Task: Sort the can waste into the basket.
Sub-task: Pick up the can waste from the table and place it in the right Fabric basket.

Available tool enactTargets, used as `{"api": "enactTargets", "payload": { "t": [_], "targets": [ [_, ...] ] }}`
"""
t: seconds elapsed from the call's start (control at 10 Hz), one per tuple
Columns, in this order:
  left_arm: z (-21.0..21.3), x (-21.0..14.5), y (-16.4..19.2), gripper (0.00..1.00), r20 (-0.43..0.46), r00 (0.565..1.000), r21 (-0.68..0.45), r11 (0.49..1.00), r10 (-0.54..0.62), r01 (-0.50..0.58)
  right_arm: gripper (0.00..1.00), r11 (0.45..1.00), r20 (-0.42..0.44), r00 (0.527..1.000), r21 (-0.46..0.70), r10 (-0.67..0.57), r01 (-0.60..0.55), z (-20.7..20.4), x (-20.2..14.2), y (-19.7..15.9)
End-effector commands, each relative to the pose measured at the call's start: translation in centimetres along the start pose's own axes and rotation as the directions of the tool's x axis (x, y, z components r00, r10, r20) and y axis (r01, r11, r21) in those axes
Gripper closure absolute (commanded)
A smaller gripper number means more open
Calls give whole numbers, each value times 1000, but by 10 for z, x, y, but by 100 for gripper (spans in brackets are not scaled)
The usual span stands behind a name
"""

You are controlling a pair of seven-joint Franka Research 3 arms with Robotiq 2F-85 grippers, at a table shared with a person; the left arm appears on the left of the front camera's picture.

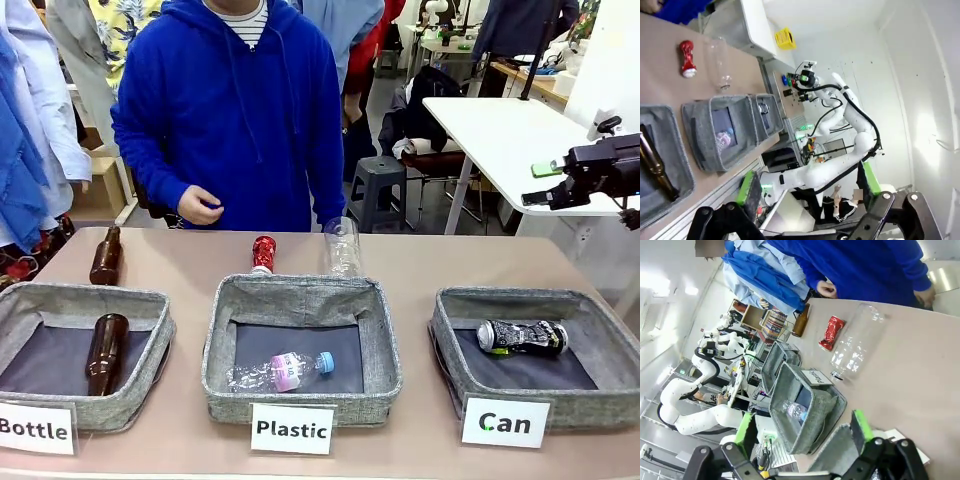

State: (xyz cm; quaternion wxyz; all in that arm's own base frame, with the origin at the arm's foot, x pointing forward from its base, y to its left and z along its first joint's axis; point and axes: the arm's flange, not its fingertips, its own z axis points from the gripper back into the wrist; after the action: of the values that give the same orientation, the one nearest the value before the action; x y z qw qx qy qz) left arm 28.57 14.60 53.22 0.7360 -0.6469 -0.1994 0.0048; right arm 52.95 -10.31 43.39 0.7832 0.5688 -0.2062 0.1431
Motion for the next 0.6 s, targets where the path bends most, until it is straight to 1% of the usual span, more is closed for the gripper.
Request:
{"api": "enactTargets", "payload": {
  "t": [0.0, 0.1, 0.2, 0.5],
  "targets": [
    [-25, -7, 21, 0, -38, 999, -27, 999, 21, -22, 0, 1000, -2, 1000, -19, 21, -21, 0, 1, 3],
    [-38, -15, 35, 0, -25, 999, 49, 998, 43, -42, 0, 1000, -2, 1000, -19, 21, -21, 0, 1, 3],
    [-19, -5, 17, 0, -29, 999, -6, 1000, 24, -24, 0, 1000, -2, 1000, -19, 21, -21, 0, 1, 3],
    [-19, -5, 17, 0, -29, 999, -6, 1000, 24, -24, 0, 1000, -2, 1000, -19, 21, -21, 0, 1, 3]
  ]
}}
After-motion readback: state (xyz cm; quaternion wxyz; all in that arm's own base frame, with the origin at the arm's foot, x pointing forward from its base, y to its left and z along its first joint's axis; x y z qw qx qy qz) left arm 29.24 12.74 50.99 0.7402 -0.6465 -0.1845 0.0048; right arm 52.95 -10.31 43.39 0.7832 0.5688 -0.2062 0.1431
